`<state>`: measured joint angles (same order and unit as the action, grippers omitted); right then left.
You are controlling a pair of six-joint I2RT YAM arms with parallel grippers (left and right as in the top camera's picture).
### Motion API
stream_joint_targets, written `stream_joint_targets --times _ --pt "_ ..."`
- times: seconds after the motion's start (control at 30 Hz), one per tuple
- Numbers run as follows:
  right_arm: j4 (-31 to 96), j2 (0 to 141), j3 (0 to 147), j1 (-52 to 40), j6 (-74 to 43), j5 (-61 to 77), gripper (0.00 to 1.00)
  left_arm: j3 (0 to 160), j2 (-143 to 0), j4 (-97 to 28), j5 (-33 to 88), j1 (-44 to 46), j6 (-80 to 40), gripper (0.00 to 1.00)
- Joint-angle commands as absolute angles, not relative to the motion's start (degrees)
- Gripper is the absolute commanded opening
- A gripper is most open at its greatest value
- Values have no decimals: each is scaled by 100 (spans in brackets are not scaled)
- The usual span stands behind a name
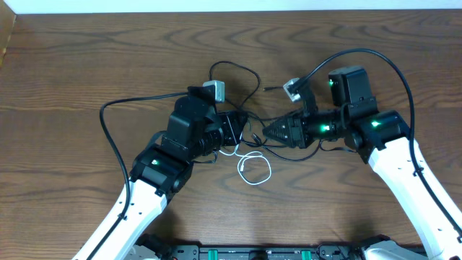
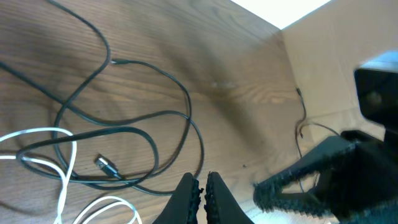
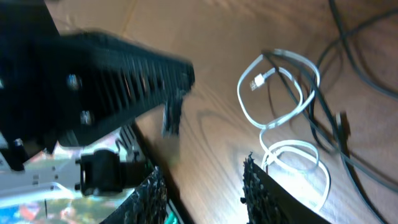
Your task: Untangle cables
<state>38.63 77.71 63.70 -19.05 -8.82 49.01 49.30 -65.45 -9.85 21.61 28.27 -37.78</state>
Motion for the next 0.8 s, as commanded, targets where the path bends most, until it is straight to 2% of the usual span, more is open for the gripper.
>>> stream_joint_targets --times 0.0,0.13,0.37,0.5,0.57,0.6,0.7,0.77 --pt "3627 7706 6401 -1940 -1227 4941 39 5094 -6449 -926 2779 2552 -3642 8" --pt "3614 7706 6401 -1955 -1323 4630 36 5098 -6449 -834 3092 2296 -3651 8" --pt "3575 7717 6401 -1959 -1586 4388 38 5098 -6449 -211 3514 2241 -3710 8" --pt "3575 7717 6401 -1959 -1584 4338 38 5098 -6449 -1068 3330 2021 -3686 8" --pt "3583 7717 6401 -1959 -1584 4246 39 5098 -6449 -1986 2733 1920 -3734 38" --pt "3642 7717 6401 -1959 -1584 4084 40 5096 -6453 -2880 1900 1881 -3854 44" --pt "3780 7717 6401 -1959 -1584 3809 41 5063 -6539 -4130 231 1883 -4466 44" --pt "3793 7717 6401 -1959 -1584 3754 43 4936 -6729 -4036 56 1883 -4641 57"
